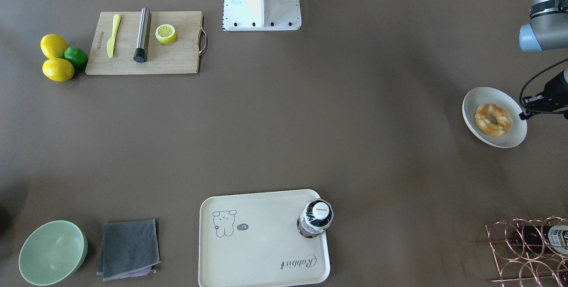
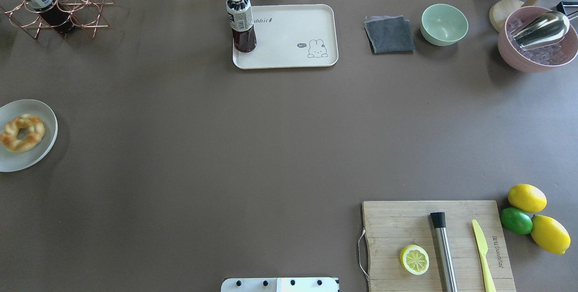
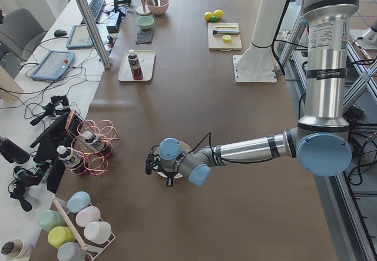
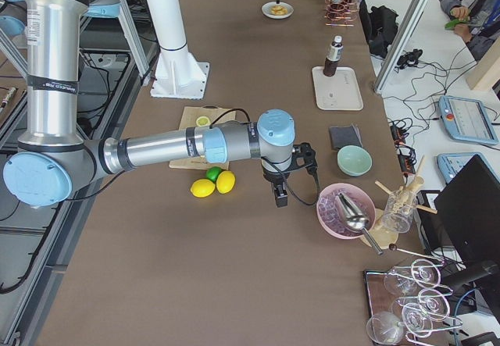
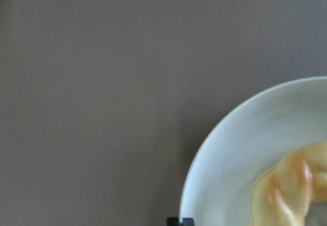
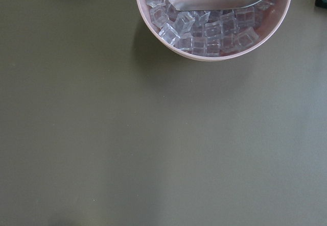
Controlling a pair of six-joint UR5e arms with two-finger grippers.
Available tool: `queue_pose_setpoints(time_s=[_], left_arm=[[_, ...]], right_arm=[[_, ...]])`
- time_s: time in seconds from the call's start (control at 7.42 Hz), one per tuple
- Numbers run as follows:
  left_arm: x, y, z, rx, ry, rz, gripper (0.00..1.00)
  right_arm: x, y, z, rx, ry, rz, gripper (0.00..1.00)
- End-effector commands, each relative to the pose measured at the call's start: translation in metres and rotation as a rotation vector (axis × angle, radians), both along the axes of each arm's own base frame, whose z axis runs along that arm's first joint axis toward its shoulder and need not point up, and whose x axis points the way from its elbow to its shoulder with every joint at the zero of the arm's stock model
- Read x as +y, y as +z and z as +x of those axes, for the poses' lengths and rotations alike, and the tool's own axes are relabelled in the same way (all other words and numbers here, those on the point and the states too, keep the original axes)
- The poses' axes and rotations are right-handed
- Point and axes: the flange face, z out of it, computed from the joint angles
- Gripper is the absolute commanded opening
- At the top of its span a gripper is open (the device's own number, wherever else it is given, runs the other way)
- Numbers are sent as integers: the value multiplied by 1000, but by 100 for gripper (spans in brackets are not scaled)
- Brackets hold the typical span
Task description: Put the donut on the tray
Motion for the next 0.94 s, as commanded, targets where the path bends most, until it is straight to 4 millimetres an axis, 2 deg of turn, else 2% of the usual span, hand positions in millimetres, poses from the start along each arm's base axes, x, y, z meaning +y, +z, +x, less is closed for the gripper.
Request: queue_pose_setpoints(time_s=[0.0,0.13,0.4,0.54,0.67,0.81], left_arm=[[-17,-31,18,36,-18,-5,0],[-19,-54,24,93,14,-24,0],[-49,-129,27,159,-17,-93,0],[-55,-165,30,192,-56,-95,0],[-63,-205,43,229,-88,-104,0],[-70,-246,72,261,-68,-80,0]], right_arm=[[-1,-1,0,0,0,3,100],[-1,-1,0,1,0,3,100],[-2,-3,0,1,1,5,100],[-3,-2,0,1,1,5,100],[-5,-3,0,1,1,6,100],[-5,-3,0,2,2,6,100]])
